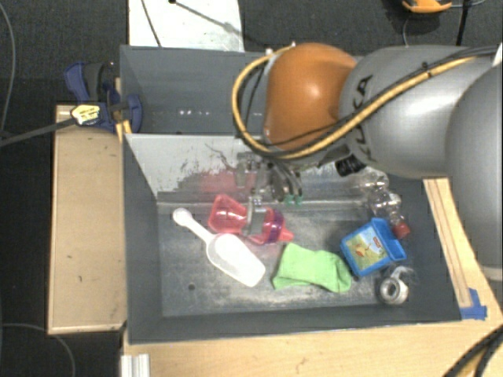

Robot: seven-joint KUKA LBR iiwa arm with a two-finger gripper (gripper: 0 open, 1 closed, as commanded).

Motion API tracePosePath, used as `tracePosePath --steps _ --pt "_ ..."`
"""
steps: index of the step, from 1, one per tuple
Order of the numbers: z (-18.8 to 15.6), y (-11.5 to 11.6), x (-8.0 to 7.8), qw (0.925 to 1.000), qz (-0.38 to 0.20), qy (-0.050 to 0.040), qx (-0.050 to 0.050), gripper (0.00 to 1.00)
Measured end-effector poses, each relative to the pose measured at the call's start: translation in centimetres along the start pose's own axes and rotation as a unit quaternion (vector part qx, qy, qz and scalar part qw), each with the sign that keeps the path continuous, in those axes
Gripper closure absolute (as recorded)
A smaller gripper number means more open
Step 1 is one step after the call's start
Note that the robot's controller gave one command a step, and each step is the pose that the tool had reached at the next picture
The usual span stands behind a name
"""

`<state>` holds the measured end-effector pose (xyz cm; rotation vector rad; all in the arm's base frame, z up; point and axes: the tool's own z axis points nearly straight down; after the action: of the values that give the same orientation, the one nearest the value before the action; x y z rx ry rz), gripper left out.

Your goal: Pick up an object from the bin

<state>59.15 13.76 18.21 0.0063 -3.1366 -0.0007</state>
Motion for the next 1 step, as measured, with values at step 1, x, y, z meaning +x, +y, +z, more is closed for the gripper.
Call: tracePosePath --steps 1 --pt "-0.52 -0.09 -0.17 1.0 0.002 -0.0042 0.0 0.0"
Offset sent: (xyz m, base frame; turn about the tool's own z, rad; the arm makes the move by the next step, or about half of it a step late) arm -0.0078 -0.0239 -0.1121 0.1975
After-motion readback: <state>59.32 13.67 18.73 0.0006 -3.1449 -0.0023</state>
